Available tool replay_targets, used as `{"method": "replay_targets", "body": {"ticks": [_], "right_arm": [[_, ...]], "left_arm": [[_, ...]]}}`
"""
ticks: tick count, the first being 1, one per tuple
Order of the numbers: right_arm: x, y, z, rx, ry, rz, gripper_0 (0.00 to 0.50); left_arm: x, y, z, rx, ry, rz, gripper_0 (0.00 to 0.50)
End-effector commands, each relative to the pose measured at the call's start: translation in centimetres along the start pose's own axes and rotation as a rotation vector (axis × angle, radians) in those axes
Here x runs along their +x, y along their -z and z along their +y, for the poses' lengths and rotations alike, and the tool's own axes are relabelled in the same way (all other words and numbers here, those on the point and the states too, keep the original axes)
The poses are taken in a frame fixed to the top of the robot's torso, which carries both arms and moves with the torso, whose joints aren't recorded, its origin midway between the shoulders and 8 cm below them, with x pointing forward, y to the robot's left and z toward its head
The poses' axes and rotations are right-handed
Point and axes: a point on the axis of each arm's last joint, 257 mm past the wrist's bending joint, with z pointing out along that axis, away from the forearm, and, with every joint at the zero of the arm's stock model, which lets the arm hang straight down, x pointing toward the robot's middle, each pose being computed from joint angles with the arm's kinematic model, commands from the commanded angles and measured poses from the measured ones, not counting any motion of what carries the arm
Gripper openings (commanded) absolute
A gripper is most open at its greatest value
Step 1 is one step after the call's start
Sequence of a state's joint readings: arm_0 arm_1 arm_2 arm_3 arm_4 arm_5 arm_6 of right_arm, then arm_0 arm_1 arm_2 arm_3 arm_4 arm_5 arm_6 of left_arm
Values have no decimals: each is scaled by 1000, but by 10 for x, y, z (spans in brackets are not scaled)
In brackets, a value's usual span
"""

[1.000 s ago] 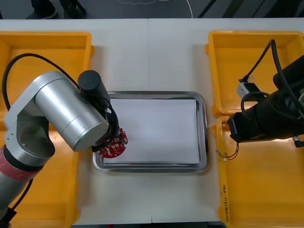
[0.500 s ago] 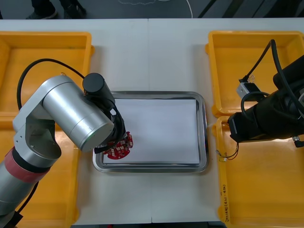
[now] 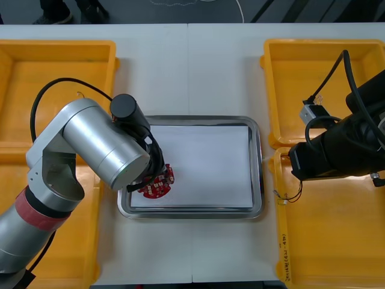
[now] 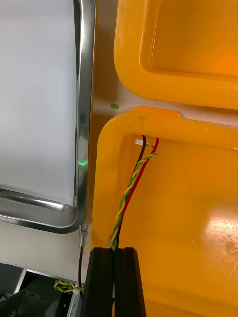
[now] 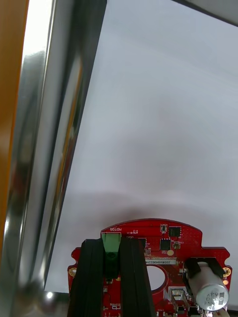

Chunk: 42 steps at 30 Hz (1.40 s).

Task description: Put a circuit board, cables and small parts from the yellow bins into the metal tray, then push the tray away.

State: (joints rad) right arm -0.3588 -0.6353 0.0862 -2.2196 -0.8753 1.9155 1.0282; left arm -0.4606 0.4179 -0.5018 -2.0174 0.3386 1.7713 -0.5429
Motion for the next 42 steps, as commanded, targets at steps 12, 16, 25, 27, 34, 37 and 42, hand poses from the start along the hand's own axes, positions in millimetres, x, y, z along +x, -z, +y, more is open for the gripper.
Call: {"method": "replay_targets", "body": {"ticks": [12, 16, 25, 27, 34, 37, 42], "right_arm": [[-9, 8, 11, -1, 57, -37, 0], [-8, 7, 11, 0, 56, -34, 0], [-9, 8, 11, 0, 55, -37, 0], [-9, 8, 10, 1, 56, -38, 0], [-9, 8, 11, -1, 62, -37, 0], [-9, 8, 10, 1, 63, -38, 0], [-9, 8, 12, -3, 64, -36, 0]], "left_arm": [[20, -16, -11, 13, -48, 3, 0], [19, -16, -13, 15, -44, -1, 10], [21, -16, -14, 17, -48, 2, 436], [22, -16, -15, 18, -50, 2, 498], [23, -16, -11, 7, -49, 6, 500], [20, -9, -9, -2, -47, 5, 500], [17, 12, -2, -14, -44, 5, 500]]}}
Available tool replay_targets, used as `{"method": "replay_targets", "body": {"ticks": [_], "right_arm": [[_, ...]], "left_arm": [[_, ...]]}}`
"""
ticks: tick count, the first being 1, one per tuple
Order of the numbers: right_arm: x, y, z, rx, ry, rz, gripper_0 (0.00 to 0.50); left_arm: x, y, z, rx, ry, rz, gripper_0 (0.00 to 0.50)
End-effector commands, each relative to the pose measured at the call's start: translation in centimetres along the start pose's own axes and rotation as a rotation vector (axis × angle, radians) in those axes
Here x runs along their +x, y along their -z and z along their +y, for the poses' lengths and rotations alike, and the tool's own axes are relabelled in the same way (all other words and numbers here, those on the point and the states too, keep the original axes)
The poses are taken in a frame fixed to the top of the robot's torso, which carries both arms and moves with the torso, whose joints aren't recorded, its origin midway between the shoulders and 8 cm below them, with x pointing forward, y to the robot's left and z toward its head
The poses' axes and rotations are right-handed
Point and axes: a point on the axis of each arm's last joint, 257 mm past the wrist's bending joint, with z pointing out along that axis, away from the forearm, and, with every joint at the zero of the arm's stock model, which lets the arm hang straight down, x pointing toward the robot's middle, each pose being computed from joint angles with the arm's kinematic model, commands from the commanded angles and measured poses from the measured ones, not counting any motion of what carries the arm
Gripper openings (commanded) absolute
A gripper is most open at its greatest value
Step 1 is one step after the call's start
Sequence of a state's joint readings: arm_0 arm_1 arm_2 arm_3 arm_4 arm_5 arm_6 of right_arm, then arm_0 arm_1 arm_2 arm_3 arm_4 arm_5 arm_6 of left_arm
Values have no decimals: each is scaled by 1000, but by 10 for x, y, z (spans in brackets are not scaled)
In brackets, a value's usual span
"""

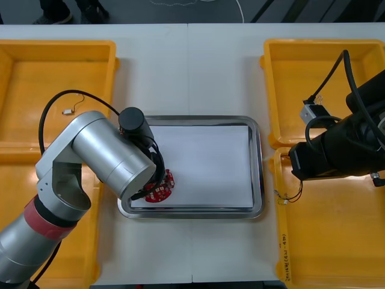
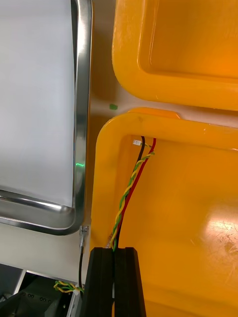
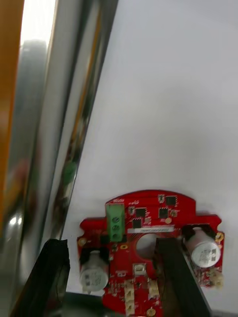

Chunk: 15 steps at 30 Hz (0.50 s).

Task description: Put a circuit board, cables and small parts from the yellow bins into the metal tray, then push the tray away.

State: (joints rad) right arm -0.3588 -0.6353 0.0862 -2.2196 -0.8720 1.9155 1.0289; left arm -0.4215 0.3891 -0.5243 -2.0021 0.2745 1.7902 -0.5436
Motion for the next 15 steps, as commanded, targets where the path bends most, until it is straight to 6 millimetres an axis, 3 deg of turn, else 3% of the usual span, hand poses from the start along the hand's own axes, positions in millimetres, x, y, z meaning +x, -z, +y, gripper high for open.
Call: {"method": "replay_targets", "body": {"ticks": [1, 4, 15], "right_arm": [[-8, 8, 12, -5, 65, -35, 0], [-9, 8, 12, -3, 64, -36, 0], [-10, 9, 8, 10, 83, -41, 0]], "left_arm": [[-1, 28, -10, 38, -52, -17, 500], [-8, 43, -3, 28, -52, -28, 500], [-54, 95, -6, 128, -65, -146, 500]]}}
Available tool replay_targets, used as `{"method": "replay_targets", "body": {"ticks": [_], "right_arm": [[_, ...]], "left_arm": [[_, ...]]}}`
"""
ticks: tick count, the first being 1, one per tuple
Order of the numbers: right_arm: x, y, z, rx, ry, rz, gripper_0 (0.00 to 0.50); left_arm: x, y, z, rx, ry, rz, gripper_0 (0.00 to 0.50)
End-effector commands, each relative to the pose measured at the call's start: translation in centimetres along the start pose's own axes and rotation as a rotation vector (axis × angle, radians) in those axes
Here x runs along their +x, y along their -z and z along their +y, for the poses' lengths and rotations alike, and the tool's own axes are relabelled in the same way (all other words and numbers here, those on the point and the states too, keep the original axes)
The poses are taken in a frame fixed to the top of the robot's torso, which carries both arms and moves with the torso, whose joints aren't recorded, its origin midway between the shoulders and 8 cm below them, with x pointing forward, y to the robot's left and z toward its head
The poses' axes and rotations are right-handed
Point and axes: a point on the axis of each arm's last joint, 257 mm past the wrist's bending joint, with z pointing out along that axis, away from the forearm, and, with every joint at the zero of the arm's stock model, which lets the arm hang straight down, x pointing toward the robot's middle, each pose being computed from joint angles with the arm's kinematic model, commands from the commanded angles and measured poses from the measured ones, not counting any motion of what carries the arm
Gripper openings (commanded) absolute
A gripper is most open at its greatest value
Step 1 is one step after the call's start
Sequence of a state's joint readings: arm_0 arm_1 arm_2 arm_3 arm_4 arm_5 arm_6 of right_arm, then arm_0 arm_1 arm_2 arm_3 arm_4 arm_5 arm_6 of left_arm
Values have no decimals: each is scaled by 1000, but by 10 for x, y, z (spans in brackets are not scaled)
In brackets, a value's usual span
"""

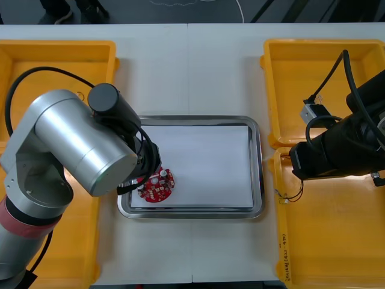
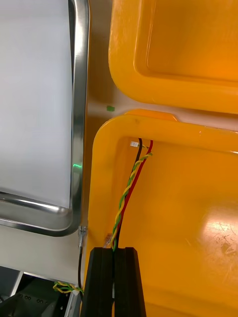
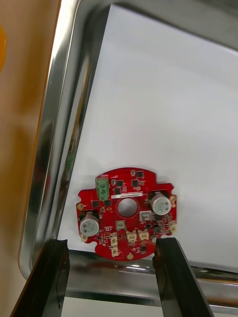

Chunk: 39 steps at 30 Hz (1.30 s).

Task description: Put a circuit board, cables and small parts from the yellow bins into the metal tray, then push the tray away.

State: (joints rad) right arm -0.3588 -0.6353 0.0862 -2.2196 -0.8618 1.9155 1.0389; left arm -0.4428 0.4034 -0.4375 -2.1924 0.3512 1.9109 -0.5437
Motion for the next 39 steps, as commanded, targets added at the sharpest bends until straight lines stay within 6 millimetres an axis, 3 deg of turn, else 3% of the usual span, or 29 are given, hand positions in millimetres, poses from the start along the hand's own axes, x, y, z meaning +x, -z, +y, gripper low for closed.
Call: {"method": "replay_targets", "body": {"ticks": [1, 9, 14, 20, 25, 31, 39], "right_arm": [[-9, 9, 10, 3, 82, -37, 0], [-7, 9, 16, -16, 204, -29, 0], [-9, 11, 22, -26, 351, -34, 0], [-9, 10, 40, -34, 475, -21, 0], [-11, 9, 67, -48, 573, -19, 0], [-11, 4, 96, -66, 668, -28, 0], [-14, -2, 115, -29, 847, -43, 0]], "left_arm": [[-46, 39, 1, 49, -62, -114, 500], [-88, 66, 35, 31, -27, -165, 500], [-119, 89, 81, 0, 17, -173, 500], [-151, 107, 123, -45, 39, -170, 500], [-181, 122, 159, -64, 75, -176, 500], [-206, 124, 193, -103, 120, -174, 500], [-225, 120, 215, -147, 203, -149, 500]]}}
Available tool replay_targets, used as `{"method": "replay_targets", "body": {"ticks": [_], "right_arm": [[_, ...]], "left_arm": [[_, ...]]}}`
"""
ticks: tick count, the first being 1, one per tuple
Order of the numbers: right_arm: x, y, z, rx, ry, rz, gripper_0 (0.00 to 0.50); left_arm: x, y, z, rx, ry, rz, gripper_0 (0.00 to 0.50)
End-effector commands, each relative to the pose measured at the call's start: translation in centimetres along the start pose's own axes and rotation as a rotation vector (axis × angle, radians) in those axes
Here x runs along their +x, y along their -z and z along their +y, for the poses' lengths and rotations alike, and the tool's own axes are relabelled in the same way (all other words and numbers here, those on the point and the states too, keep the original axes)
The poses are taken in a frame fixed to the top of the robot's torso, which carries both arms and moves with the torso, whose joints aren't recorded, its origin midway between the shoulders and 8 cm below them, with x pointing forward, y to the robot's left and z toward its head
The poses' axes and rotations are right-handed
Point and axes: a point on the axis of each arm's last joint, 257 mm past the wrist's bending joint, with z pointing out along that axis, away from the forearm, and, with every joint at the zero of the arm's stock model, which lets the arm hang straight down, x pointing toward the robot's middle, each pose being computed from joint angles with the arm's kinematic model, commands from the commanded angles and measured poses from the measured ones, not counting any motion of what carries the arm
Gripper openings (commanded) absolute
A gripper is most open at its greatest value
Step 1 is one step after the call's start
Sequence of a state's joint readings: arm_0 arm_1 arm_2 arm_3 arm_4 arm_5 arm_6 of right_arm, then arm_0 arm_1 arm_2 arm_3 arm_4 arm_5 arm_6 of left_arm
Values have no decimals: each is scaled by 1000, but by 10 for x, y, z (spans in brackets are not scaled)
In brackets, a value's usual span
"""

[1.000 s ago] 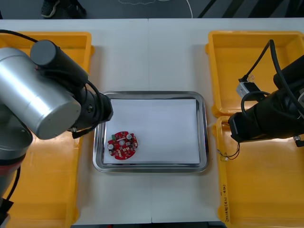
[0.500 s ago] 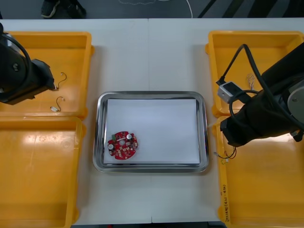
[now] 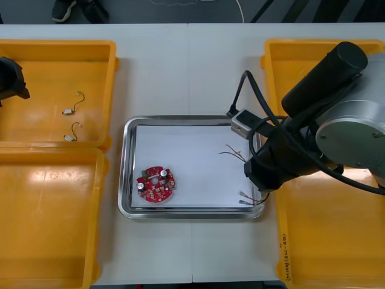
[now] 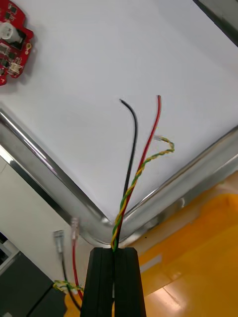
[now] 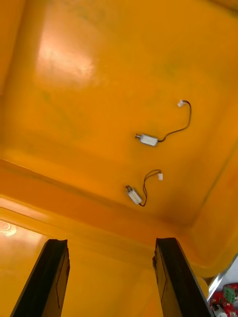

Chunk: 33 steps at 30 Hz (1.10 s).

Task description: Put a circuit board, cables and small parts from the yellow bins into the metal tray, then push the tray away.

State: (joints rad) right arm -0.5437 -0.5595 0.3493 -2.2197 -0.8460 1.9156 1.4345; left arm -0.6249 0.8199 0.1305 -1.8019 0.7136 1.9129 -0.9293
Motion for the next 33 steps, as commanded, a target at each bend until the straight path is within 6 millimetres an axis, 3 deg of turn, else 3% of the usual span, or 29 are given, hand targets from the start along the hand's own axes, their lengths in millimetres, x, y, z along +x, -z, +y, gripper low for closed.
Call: {"method": "replay_targets", "body": {"ticks": [1, 6, 17, 27, 33], "right_arm": [[-21, 5, 12, 43, 195, -29, 0], [-26, -4, 11, 39, 277, -9, 0], [-58, -23, 10, 96, 520, -35, 0], [-73, -33, 8, 205, 775, -26, 0], [-69, -42, 2, 204, 861, 7, 0]], "left_arm": [[-38, 25, 9, -32, 76, -67, 500], [-41, 17, 7, -54, 86, -27, 500], [-36, 0, 2, -67, 32, 3, 500], [-47, -29, -46, 34, -90, 14, 500], [-55, -50, -59, 70, -149, -5, 500]]}}
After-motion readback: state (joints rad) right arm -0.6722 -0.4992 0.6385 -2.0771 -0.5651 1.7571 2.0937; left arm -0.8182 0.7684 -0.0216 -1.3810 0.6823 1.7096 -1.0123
